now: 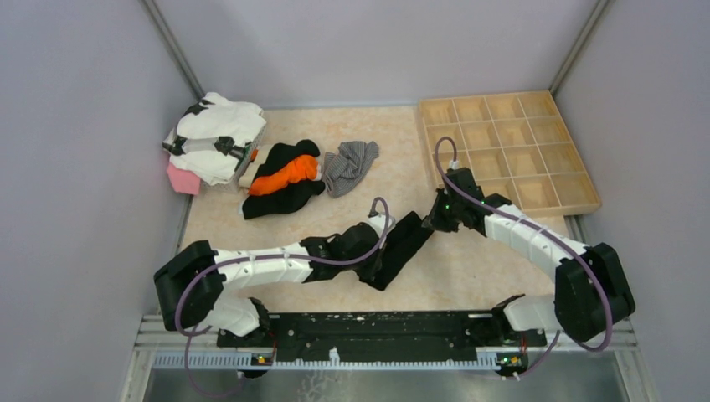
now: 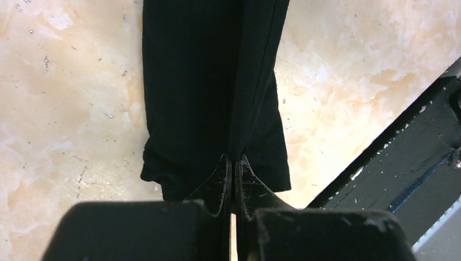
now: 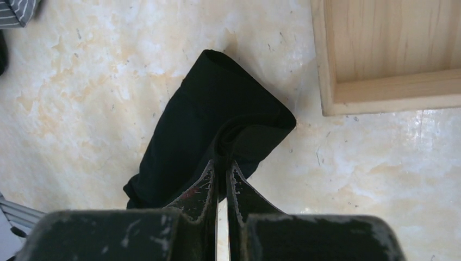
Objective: Roll the underwear
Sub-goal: Fold the underwear at the center of the board.
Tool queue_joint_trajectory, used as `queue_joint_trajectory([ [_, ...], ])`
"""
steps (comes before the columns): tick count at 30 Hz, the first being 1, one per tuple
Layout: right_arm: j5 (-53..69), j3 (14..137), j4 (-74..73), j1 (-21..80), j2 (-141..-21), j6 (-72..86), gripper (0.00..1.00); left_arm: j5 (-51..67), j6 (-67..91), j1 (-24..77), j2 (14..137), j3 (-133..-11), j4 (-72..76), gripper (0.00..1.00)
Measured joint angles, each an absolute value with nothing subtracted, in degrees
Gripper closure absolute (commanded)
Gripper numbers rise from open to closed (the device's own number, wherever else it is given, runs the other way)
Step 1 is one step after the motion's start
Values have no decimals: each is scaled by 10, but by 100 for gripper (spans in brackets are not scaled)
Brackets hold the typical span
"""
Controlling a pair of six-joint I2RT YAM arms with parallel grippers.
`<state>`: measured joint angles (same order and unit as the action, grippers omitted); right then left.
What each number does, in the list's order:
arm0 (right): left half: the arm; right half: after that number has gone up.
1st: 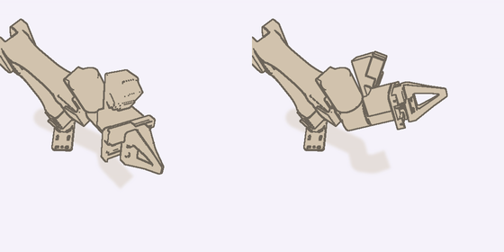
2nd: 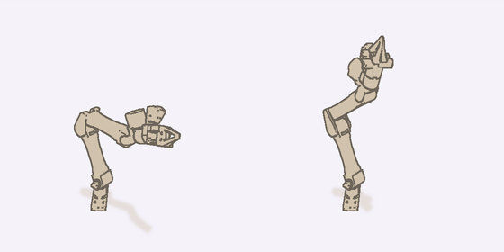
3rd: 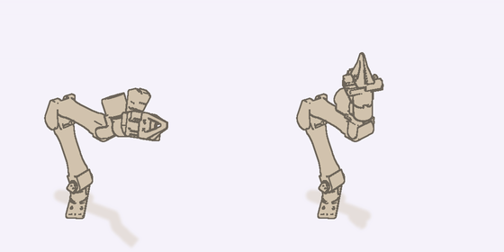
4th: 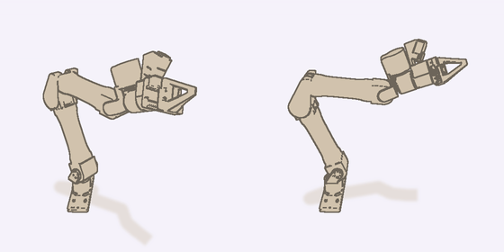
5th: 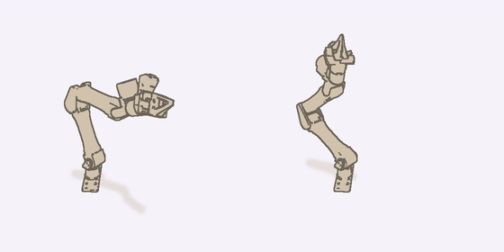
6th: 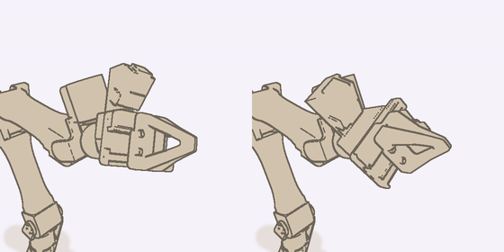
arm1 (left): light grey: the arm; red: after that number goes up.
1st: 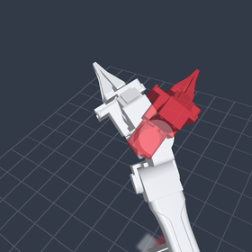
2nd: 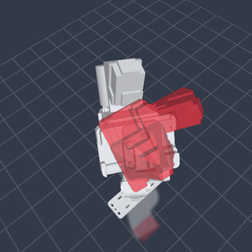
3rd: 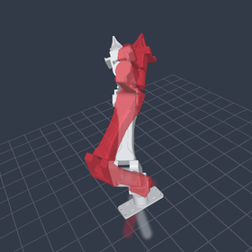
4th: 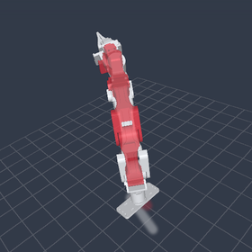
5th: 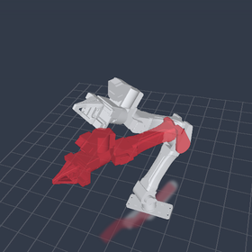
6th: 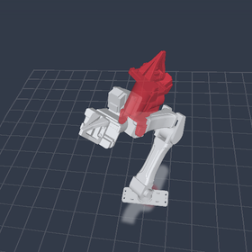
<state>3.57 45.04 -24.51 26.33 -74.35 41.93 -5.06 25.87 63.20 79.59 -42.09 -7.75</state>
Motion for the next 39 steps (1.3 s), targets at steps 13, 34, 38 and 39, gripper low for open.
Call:
queue_joint_trajectory([
  [13,38,511,-225,263,-853,391,99,-40,258,610,796,-395,-37,100],
  [34,93,526,-143,263,-904,395,66,-28,273,603,799,-355,-16,100],
  [38,115,526,-121,263,-905,402,66,-29,277,601,799,-353,-16,93],
  [39,118,526,-116,263,-905,402,66,-31,279,601,799,-352,-16,90],
])
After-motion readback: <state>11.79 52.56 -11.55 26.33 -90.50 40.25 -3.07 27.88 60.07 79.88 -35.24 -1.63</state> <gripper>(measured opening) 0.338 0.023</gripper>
